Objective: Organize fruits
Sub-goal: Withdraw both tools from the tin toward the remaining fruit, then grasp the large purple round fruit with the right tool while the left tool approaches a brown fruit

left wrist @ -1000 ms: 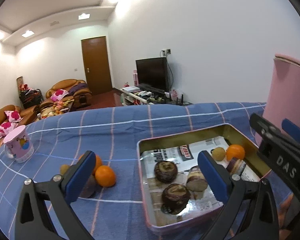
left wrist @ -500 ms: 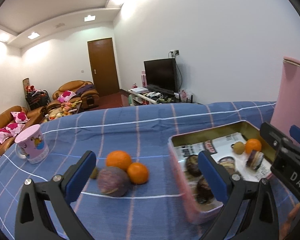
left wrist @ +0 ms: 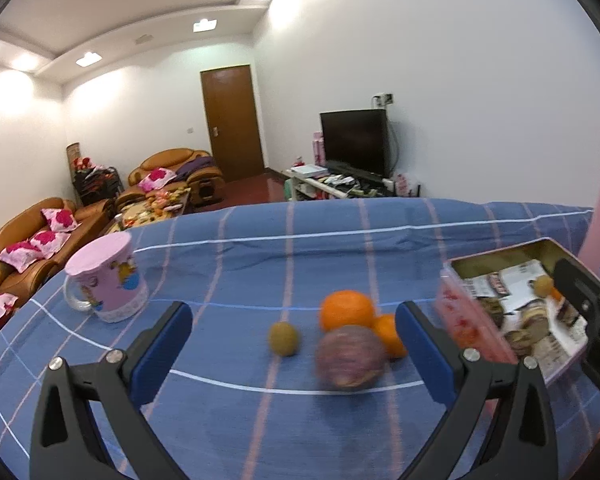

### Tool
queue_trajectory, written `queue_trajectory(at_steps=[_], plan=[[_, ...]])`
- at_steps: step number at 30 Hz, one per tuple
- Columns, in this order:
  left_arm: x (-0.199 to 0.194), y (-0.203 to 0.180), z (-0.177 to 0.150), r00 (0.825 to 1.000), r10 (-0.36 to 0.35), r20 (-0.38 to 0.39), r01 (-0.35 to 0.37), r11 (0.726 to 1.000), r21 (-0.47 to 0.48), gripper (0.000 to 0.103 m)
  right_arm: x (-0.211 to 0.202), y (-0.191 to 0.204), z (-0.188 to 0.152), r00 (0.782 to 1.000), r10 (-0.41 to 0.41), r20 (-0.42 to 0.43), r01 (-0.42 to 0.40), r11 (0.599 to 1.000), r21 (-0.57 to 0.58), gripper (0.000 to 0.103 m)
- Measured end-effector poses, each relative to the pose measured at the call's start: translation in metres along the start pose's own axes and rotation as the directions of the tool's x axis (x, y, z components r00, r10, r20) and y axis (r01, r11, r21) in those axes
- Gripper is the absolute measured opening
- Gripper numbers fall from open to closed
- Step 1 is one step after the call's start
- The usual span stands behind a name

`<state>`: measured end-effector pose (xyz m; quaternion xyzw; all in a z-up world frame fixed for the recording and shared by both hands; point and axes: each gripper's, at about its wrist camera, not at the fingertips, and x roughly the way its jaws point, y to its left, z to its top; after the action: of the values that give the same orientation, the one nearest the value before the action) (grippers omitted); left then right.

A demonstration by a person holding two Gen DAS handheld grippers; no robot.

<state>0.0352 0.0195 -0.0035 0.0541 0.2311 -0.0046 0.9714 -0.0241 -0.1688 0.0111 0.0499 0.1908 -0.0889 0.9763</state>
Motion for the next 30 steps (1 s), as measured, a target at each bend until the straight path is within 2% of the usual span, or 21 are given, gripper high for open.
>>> queue_trajectory(at_steps=[5,13,18,23,28,30], plan=[[0.016,0.036,-0.001,0.998,0.043,-0.049,-0.046,0.998,-0.05,0.103,0.006,0.025,-0.002,0.998,0.056,-0.04,-0.057,0.998,-0.028,0.083],[0.041,0.082,-0.004,0.979,0.153,-0.138,-0.169,0.98,-0.106,0.102,0.025,0.066,-0.009,0.977,0.149,-0.15,-0.161,0.985,-0.069,0.083],[0.046,0.099,-0.002,0.971,0.178,-0.158,-0.2,0.971,-0.134,0.101,0.037,0.094,-0.015,0.949,0.214,-0.232,-0.236,0.969,-0.073,0.068],[0.047,0.111,-0.002,0.966,0.198,-0.166,-0.224,0.962,-0.157,0.1,0.05,0.122,-0.023,0.911,0.257,-0.324,-0.291,0.955,-0.062,0.066],[0.049,0.118,-0.001,0.965,0.191,-0.178,-0.223,0.959,-0.177,0.1,0.069,0.134,-0.031,0.873,0.262,-0.411,-0.293,0.956,-0.014,0.062],[0.047,0.116,-0.001,0.966,0.19,-0.172,-0.219,0.961,-0.169,0.1,0.075,0.135,-0.031,0.871,0.256,-0.419,-0.277,0.961,0.012,0.061]])
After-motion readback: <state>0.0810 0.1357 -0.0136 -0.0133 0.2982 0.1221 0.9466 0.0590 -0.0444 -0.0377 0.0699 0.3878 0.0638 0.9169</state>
